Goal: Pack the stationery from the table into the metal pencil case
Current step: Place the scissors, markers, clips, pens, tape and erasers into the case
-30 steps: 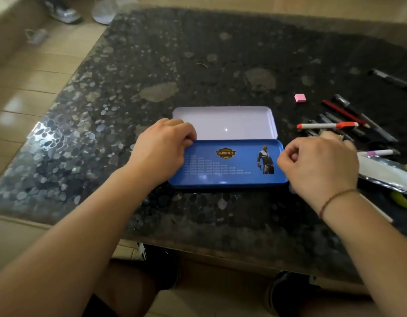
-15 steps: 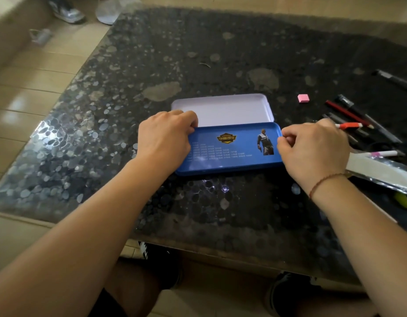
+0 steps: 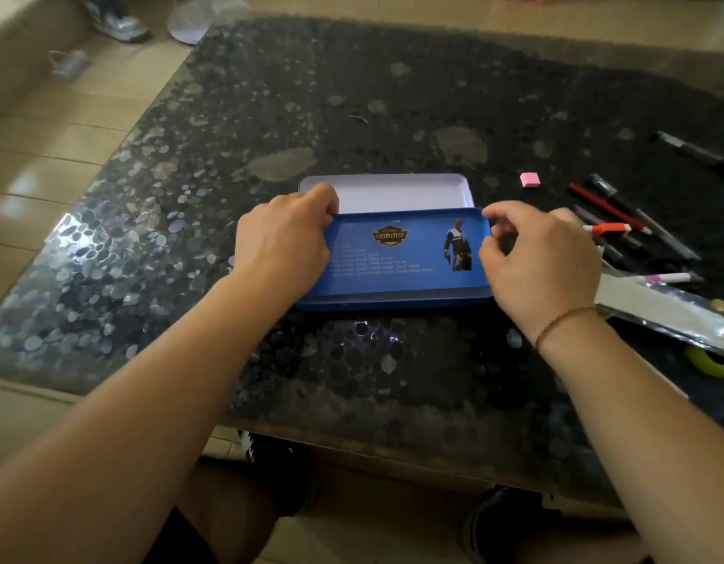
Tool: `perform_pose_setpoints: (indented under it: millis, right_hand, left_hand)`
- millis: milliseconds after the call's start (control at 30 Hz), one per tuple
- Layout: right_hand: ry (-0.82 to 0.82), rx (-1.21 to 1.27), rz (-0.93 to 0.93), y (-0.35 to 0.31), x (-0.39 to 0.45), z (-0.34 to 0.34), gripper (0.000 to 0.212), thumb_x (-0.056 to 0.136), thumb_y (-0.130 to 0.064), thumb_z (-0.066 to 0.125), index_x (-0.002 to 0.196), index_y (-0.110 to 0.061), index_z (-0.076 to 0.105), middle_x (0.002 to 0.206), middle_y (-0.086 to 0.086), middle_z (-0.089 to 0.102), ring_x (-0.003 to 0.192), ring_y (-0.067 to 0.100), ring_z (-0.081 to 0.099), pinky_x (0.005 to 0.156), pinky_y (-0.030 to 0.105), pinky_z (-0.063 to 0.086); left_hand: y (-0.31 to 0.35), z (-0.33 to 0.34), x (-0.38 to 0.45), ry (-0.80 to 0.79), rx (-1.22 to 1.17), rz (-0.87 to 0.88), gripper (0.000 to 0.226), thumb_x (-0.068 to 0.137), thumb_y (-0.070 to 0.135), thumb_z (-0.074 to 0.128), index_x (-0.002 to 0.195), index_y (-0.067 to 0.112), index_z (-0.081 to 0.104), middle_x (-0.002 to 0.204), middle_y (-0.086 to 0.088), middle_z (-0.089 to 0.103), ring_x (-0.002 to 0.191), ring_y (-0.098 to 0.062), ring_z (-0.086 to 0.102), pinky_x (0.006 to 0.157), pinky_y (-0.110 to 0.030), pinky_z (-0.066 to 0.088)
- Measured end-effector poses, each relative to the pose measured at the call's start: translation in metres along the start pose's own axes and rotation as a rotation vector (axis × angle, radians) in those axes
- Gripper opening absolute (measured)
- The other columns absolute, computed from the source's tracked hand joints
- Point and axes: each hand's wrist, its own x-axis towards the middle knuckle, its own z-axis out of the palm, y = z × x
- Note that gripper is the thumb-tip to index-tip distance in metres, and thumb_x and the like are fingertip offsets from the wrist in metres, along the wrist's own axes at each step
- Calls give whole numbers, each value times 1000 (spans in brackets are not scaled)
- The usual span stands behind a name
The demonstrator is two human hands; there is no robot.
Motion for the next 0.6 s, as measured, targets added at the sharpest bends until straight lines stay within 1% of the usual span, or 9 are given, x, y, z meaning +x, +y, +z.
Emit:
perform_pose_setpoints:
  millis: [67, 100, 133, 200, 233, 300, 400, 500, 600]
  right_hand:
    - [-21, 16, -16, -4, -3, -14, 23, 84, -20, 58, 104, -24, 69, 85, -1, 69, 90, 25, 55, 65, 36, 47]
    - [-31, 23, -15, -5, -8, -24, 21, 82, -21, 59, 100, -25, 70, 85, -1, 69, 89, 25, 56, 67, 36, 49]
    - [-43, 29, -7, -6, -15, -33, 20, 79, -21, 61, 96, -25, 70, 83, -2, 69, 88, 25, 57, 68, 36, 50]
    - [-89, 31, 6, -7, -32, -47, 17, 76, -22, 63, 90, -26, 71, 81, -4, 68, 87, 24, 58, 68, 33, 48]
    - [-146, 16, 14, -6, -40, -51, 16, 76, -22, 63, 90, -27, 71, 81, -4, 67, 88, 22, 58, 67, 31, 46]
    - [-335, -83, 23, -5, -51, -52, 16, 81, -26, 60, 95, -30, 67, 87, -7, 64, 93, 17, 54, 67, 27, 39]
    - [-534, -196, -35, -2, -60, -51, 18, 88, -31, 51, 104, -35, 59, 93, -12, 60, 100, 12, 48, 70, 28, 39]
    - [-583, -172, -62, 2, -63, -50, 20, 91, -32, 50, 109, -38, 54, 93, -13, 58, 98, 9, 47, 73, 27, 45]
    - [-544, -68, -25, 15, -52, -53, 15, 87, -39, 55, 101, -36, 60, 78, -14, 61, 81, 7, 55, 70, 32, 51]
  left_hand:
    - [1, -14, 0, 0, -30, 65, 14, 86, 7, 53, 94, 14, 62, 101, -5, 61, 95, -31, 52, 66, -38, 40]
    - [0, -22, -3, -10, -44, 114, 12, 85, 8, 54, 91, 13, 63, 100, -5, 59, 97, -31, 51, 70, -41, 44]
    - [0, -30, -7, -27, -51, 165, 12, 84, 9, 53, 89, 14, 63, 97, -5, 59, 94, -31, 53, 72, -43, 47]
    - [-1, -42, -21, -78, -54, 248, 13, 82, 14, 50, 86, 15, 62, 90, -4, 61, 84, -31, 56, 69, -44, 50]
    - [0, -44, -29, -122, -55, 267, 11, 82, 14, 51, 84, 17, 62, 87, -3, 61, 80, -30, 57, 67, -44, 50]
    - [3, -41, -45, -238, -35, 308, 9, 79, 11, 60, 79, 20, 60, 81, 1, 60, 77, -26, 58, 67, -43, 51]
    - [5, -34, -56, -334, 15, 405, 17, 72, 11, 67, 75, 25, 59, 75, 8, 56, 71, -19, 55, 63, -42, 50]
    - [4, -30, -55, -350, 5, 430, 18, 71, 15, 71, 76, 29, 59, 79, 11, 52, 73, -17, 54, 64, -40, 49]
    - [9, -24, -49, -321, -75, 401, 27, 74, 27, 73, 88, 30, 50, 87, 12, 50, 75, -14, 50, 66, -34, 46]
